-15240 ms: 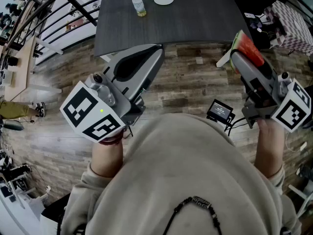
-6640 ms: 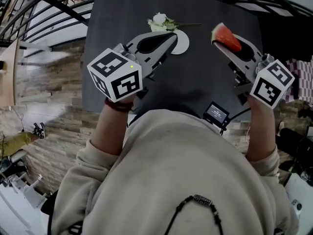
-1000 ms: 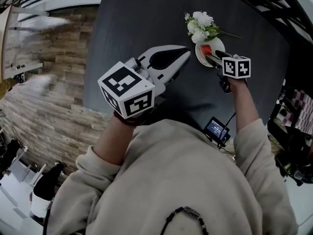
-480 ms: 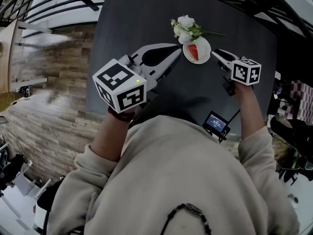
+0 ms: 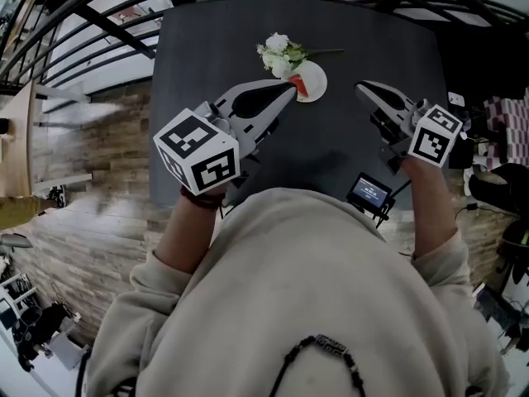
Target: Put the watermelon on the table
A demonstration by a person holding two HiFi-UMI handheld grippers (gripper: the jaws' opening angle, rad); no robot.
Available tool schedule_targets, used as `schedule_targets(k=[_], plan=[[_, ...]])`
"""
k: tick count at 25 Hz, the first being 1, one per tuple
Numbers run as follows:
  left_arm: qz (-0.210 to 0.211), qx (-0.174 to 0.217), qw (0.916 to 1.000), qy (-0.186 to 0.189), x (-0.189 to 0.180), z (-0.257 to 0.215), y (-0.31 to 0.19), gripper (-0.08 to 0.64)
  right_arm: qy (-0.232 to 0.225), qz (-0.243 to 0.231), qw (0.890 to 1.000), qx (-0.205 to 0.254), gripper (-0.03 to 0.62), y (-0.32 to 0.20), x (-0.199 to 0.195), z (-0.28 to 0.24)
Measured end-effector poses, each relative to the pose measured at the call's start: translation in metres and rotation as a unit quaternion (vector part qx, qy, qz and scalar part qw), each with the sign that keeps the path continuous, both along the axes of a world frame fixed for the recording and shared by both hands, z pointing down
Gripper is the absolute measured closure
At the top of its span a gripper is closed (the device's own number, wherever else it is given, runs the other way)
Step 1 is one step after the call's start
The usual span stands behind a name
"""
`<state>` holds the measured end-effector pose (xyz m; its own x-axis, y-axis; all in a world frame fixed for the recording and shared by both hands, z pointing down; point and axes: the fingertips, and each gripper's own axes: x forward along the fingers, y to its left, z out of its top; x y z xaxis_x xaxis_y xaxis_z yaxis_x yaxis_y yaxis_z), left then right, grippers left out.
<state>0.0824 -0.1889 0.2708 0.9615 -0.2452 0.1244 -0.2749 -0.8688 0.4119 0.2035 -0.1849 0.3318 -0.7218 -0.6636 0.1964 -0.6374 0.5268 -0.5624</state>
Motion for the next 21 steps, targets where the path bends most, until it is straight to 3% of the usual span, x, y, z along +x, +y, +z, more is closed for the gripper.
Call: schedule_targets(k=[6, 12, 21], plan=[[0.023, 0.018, 0.9996, 0.001, 0.019, -0.032, 0.026, 0.557, -0.002, 0.015, 0.998, 0.063, 0.577, 0.042, 0.015, -0.087], [0.036, 0.029, 0.9989, 0.005, 0.034, -0.056, 0.050, 0.557, -0.004, 0.049, 0.994, 0.100, 0.577, 0.083, 0.043, -0.135], [0.031, 0.027, 0.9991, 0.009, 0.039, -0.053, 0.053, 0.557, -0.008, 0.066, 0.992, 0.110, 0.577, 0.089, 0.063, -0.137]])
